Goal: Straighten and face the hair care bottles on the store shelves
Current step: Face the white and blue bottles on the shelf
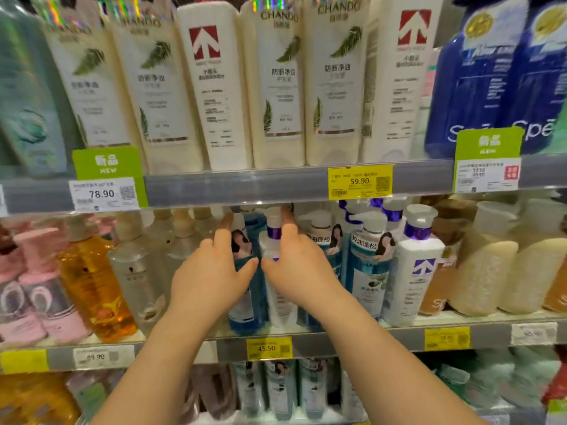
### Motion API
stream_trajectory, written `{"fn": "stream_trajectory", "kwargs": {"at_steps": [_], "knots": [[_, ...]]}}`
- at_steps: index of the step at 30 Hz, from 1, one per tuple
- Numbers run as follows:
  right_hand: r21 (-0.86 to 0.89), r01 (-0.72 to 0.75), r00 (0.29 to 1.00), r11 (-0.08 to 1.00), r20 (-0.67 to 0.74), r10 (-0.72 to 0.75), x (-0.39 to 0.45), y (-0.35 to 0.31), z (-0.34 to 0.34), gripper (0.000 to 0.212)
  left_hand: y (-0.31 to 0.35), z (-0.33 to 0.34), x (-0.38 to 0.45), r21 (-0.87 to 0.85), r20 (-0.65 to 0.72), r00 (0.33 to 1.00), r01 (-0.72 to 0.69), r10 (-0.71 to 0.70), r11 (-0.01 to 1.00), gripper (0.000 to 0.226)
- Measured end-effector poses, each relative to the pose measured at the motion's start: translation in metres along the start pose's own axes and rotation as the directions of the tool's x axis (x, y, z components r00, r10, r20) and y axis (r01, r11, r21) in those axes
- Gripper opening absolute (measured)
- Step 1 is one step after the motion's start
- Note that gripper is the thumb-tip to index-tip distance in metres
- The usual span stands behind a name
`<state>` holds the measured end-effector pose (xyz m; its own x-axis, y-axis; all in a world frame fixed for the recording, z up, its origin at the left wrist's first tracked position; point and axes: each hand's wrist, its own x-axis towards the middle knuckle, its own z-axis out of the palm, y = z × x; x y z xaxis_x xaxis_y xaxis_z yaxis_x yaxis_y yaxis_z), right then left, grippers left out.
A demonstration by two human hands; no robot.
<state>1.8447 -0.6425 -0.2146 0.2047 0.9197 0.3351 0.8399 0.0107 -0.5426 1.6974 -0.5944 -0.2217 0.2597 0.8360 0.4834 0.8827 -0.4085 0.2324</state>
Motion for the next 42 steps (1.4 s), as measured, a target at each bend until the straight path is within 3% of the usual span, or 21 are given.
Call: {"fn": "stream_trajectory", "kwargs": {"at_steps": [5, 13, 18, 22, 26, 30, 34, 38, 42], "knots": [[-0.081, -0.012, 1.000, 0.997, -0.019, 0.010, 0.009, -0.005, 0.003, 0.056, -0.003, 0.000, 0.006, -0.025, 0.017, 1.000, -0.024, 0.025, 0.999, 0.043], [-0.311, 0.049, 0.980, 0.949, -0.169, -0.105, -0.018, -0.005, 0.010, 0.076, -0.010, 0.001, 0.010, 0.028, -0.020, 0.996, -0.091, 0.091, 0.995, 0.046], [-0.301, 0.051, 0.951, 0.952, -0.276, -0.138, -0.030, 0.000, 0.012, 0.089, -0.011, 0.002, 0.011, 0.046, -0.047, 0.991, -0.122, 0.124, 0.991, 0.041], [-0.205, 0.076, 0.948, 0.976, -0.290, -0.134, -0.038, 0.004, 0.014, 0.094, -0.015, 0.002, 0.014, 0.047, -0.025, 0.990, -0.137, 0.138, 0.989, 0.049], [-0.114, 0.098, 0.967, 0.989, -0.224, -0.122, -0.043, 0.007, 0.021, 0.100, -0.027, -0.002, 0.021, 0.021, 0.055, 0.980, -0.192, 0.191, 0.981, 0.084], [-0.038, 0.055, 0.986, 0.998, -0.158, -0.060, -0.045, 0.006, 0.027, 0.102, -0.027, -0.004, 0.019, 0.005, 0.041, 0.979, -0.202, 0.202, 0.979, 0.076], [0.108, 0.084, 0.973, 0.991, -0.225, -0.058, -0.059, 0.000, 0.027, 0.075, -0.025, -0.006, 0.016, 0.066, 0.046, 0.980, -0.195, 0.193, 0.979, 0.050], [0.262, 0.097, 0.941, 0.960, -0.339, -0.003, -0.078, -0.005, 0.016, 0.069, -0.024, -0.005, 0.014, 0.129, 0.028, 0.977, -0.212, 0.210, 0.969, 0.074], [0.430, 0.074, 0.920, 0.900, -0.378, 0.105, -0.098, -0.004, -0.007, 0.071, -0.024, -0.003, 0.010, 0.108, -0.018, 0.977, -0.211, 0.214, 0.971, 0.082]]}}
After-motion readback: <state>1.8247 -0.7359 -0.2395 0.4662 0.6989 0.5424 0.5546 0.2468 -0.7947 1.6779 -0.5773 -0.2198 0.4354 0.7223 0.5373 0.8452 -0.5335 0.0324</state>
